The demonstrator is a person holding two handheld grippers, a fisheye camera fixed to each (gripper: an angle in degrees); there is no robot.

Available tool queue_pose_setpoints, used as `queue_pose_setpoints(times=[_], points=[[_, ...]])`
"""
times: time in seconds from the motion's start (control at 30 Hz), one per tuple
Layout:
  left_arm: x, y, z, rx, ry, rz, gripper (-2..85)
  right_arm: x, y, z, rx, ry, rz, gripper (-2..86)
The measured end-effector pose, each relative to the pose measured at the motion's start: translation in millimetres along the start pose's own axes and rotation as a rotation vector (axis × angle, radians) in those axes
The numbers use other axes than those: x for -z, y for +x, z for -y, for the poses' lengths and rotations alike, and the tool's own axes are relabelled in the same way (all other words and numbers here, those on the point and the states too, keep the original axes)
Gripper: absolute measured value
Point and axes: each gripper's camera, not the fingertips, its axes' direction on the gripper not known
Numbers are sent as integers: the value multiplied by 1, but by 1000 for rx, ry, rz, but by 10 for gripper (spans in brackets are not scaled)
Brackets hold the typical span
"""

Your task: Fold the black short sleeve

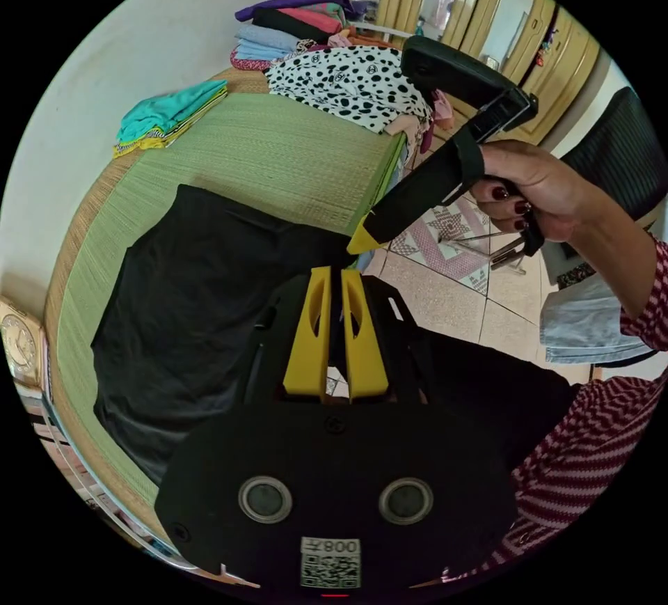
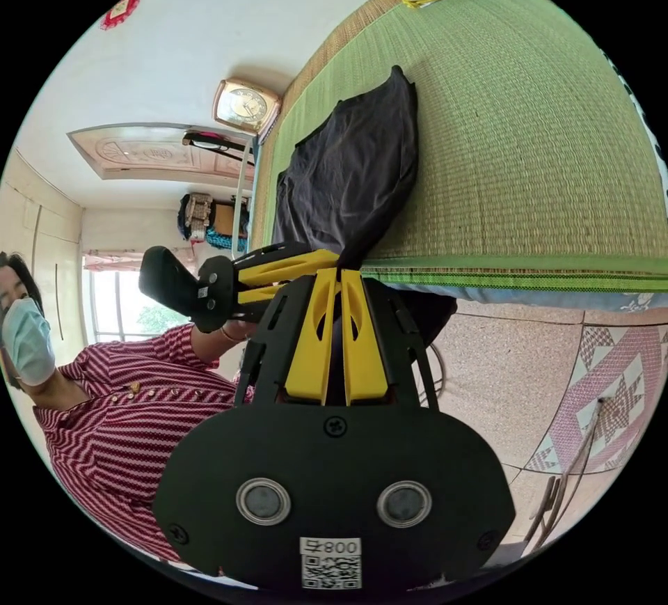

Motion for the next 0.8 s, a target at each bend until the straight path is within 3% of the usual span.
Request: queue_pose_setpoints(times=[0.2, 0.43, 0.8], points=[[-29, 2, -20, 105, 61, -78, 17, 24, 33, 8, -76, 108, 50, 19], [-63, 10, -25, 156, 89, -147, 14, 16, 68, 82, -160, 152, 62, 113], [-86, 16, -29, 174, 145, -218, 13, -8, 82, 186, -164, 129, 46, 105]])
